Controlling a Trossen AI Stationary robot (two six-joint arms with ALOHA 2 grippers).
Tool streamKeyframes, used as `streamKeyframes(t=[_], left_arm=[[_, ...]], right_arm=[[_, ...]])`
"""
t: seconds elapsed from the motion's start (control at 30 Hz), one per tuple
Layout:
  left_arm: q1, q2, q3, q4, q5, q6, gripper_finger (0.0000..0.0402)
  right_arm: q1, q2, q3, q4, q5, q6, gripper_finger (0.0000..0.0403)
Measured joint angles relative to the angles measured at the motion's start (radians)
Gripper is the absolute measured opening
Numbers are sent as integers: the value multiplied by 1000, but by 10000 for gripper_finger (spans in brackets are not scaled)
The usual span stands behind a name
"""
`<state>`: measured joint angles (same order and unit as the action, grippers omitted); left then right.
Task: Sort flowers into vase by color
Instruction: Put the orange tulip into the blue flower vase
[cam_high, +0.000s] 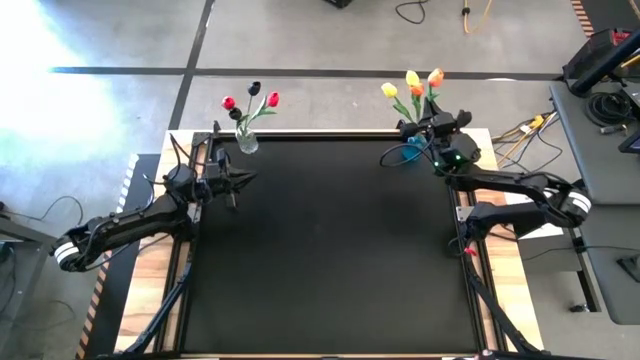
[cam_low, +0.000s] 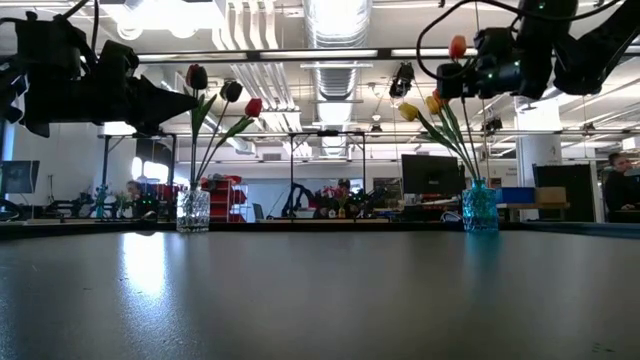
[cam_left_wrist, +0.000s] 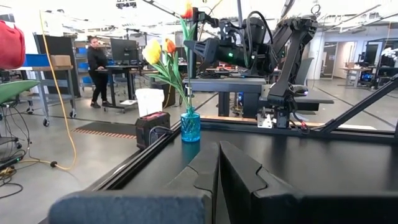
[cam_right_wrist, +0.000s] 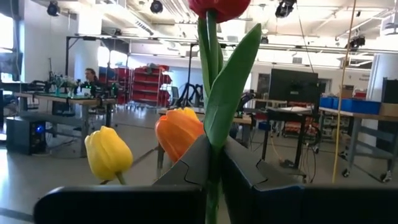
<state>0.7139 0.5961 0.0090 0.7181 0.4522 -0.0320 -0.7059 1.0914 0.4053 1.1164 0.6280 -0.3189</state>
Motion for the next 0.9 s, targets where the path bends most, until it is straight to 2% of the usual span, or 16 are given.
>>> streamKeyframes(t=[0.3,0.47,0.6,0.8,0.9], left_arm=[[0,0,0,0,0,-5,0],[0,0,0,0,1,-8,0],[0,0,0,0,1,-8,0],[0,0,0,0,2,-8,0],[0,0,0,0,2,-9,0]], right_arm=[[0,-1,0,-26,19,5,100],[0,-11,0,-102,27,12,122],[0,-12,0,-162,28,41,118],[1,-12,0,-206,82,66,73],[1,-18,0,-221,105,66,67]])
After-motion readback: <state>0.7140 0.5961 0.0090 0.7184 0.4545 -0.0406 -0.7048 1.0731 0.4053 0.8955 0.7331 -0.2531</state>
